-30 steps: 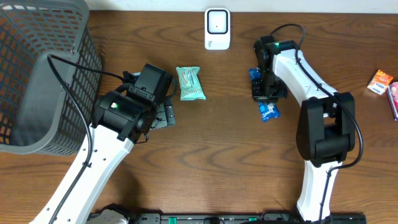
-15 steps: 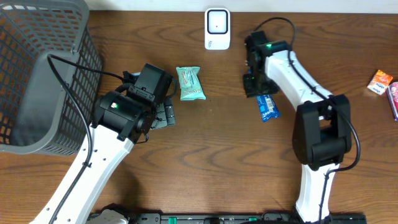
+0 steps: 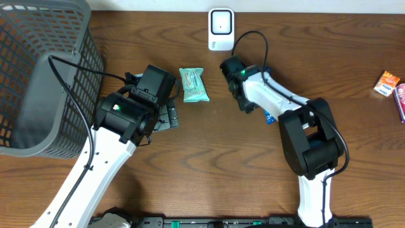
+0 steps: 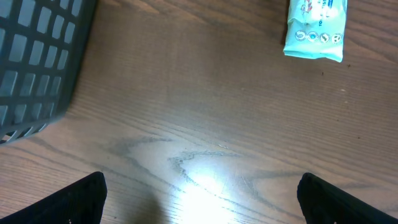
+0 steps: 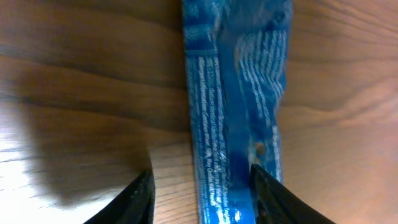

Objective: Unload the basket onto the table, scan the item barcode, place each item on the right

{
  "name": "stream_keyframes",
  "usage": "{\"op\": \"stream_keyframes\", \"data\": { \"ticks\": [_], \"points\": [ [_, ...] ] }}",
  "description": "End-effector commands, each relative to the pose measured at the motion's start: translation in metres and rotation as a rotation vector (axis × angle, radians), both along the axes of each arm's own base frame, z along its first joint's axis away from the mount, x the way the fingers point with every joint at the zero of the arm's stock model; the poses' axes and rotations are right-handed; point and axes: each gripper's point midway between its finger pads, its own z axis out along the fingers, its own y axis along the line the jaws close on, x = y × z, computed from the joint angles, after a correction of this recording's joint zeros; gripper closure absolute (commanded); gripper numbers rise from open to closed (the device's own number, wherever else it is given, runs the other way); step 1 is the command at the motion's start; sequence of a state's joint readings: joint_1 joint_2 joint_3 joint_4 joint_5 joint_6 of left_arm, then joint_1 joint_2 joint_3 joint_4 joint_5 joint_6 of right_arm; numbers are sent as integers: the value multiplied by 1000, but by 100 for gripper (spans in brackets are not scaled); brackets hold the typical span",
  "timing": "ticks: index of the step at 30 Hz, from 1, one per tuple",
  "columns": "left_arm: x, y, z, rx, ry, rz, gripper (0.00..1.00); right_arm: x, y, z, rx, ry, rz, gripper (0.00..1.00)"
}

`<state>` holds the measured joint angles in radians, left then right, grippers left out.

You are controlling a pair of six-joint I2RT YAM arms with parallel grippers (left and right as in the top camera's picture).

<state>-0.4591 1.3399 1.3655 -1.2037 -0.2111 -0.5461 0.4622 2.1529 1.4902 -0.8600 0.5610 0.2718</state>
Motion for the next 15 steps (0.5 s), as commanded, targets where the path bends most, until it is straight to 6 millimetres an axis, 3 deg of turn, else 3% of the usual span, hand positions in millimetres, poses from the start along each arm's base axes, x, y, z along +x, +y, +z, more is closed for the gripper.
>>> {"op": "stream_keyframes", "data": {
  "ticks": [1,11,12,15],
  "points": [
    [0,1,-2,6,10,5,2,4,-22,14,-126,-122,-50,55],
    [0,1,-2,6,10,5,2,11,-19,-14,-70,-169,-2,58],
    [0,1,-2,6,10,5,2,11,-18,-15,-67,-170,-2,62],
    [0,1,-2,6,10,5,2,12,-12,-16,-24,-163,2,88]
  ]
}}
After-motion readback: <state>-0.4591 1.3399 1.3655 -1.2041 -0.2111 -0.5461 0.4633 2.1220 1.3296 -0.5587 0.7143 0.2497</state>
